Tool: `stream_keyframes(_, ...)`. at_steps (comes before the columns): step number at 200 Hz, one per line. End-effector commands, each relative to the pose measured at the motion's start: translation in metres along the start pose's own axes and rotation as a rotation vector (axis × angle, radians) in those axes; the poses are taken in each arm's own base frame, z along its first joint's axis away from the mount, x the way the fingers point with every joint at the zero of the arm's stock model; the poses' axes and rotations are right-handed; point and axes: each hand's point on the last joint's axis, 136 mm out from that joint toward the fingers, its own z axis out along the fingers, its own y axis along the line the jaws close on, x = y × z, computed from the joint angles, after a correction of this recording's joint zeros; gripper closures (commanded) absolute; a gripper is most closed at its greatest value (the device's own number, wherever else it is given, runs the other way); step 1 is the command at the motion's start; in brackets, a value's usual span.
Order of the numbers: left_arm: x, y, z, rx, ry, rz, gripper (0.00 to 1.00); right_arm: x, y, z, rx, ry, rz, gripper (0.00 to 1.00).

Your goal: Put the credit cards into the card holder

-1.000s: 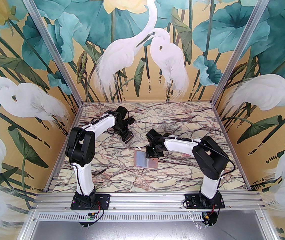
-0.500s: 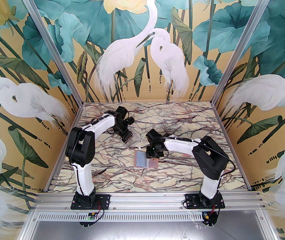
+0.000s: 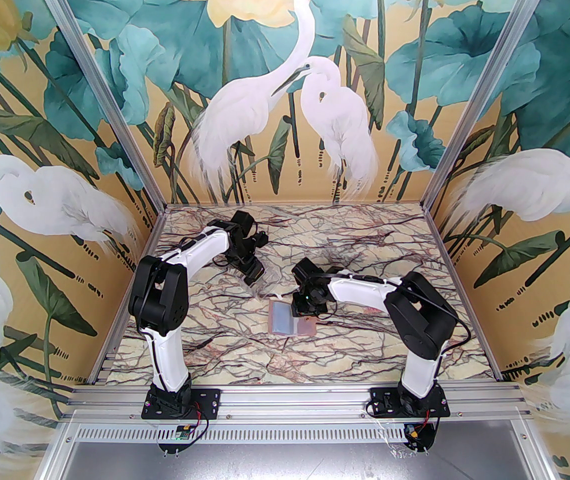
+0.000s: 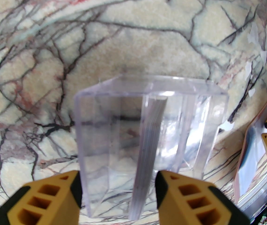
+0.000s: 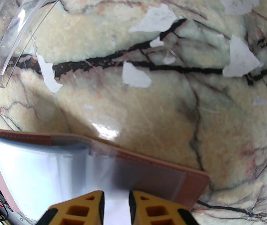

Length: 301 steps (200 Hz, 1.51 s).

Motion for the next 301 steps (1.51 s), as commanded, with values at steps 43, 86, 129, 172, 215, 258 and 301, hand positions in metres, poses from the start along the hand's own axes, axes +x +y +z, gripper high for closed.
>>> stream_keyframes(43,-0.003,0.0,-0.019,-0.016,-0.025,-0.004,0.42,0.006,-0.011,0.016,0.035,0.035,0.0,0.72)
stream_keyframes(86,-0.002,-0.003,-0.013,-0.002,-0.019,-0.001,0.29,0.005,-0.011,0.016,0.032,0.033,0.0,0.72)
stream_keyframes(129,0.0,0.003,-0.001,-0.038,0.014,-0.008,0.3,0.006,-0.011,0.017,0.033,0.035,-0.002,0.72)
stream_keyframes(172,0.002,-0.002,0.007,-0.041,0.03,0.011,0.3,0.006,-0.011,0.017,0.031,0.038,0.0,0.72)
stream_keyframes(215,0.007,-0.004,0.014,-0.038,0.056,0.019,0.3,0.007,-0.011,0.017,0.032,0.039,-0.002,0.72)
stream_keyframes(258,0.009,-0.002,0.019,-0.056,0.075,0.024,0.3,0.007,-0.011,0.017,0.03,0.04,-0.002,0.72)
stream_keyframes(301,0.01,0.009,0.023,-0.118,0.085,0.024,0.3,0.007,-0.01,0.017,0.029,0.039,-0.003,0.72)
